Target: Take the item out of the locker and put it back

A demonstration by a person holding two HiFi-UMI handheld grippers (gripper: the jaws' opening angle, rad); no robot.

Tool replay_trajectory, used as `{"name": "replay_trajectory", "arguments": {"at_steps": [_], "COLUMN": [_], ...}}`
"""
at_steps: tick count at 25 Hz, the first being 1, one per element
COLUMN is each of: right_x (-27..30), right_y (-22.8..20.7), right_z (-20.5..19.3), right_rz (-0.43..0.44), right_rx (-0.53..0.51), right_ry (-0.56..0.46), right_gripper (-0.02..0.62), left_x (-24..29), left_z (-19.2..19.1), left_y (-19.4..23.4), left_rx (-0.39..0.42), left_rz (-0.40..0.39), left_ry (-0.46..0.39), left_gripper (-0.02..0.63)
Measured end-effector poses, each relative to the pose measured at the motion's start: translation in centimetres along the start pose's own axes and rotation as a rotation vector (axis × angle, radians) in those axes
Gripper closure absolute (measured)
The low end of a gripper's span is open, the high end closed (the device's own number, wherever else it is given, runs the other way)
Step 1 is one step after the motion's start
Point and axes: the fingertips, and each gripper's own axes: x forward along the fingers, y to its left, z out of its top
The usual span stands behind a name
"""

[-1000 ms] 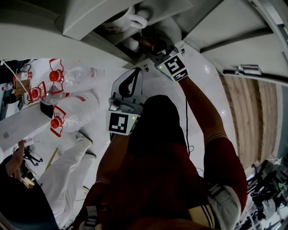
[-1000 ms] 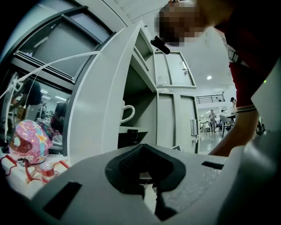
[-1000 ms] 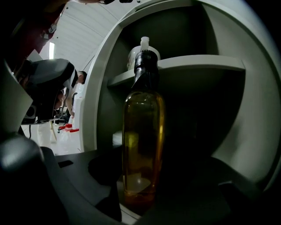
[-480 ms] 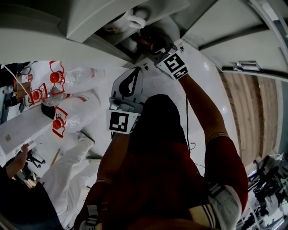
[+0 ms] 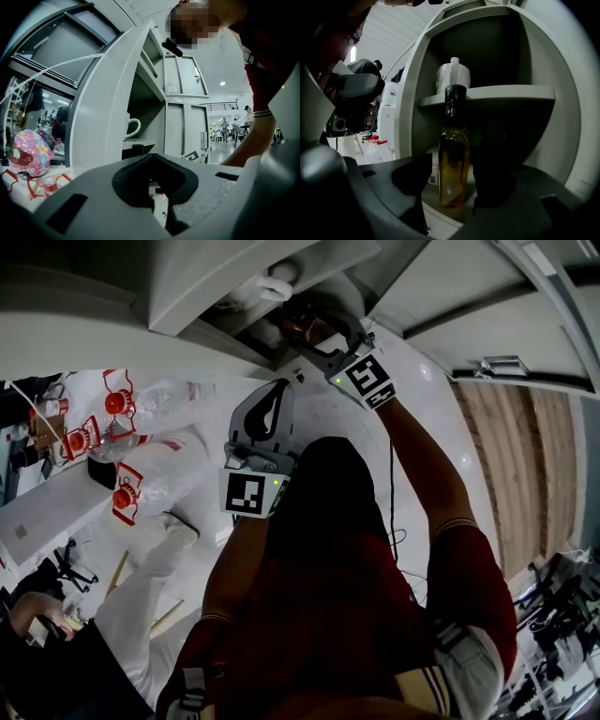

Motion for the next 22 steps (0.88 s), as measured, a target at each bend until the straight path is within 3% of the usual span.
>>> {"name": "replay_trajectory", "arguments": {"at_steps": [10,22], "right_x": [-3.2,-7.3], "right_y": [-0.1,1.5], "right_z": [3.3,10.1], "right_rz": [-0.032,-0.072], "right_rx": [0.023,0.074], "right_ry": [-0.004,-0.051], "right_gripper": [0.351,0.484], "left_x": [0.1,-0.9], "left_z": [3.0,7.8], "left_y": [-1.1,-2.0], "left_rx": [-0.006,0.013], "left_rz": [-0.002,0.007], "left_ry": [-0.003,-0.002], "left_gripper": [0.600,0.600]}}
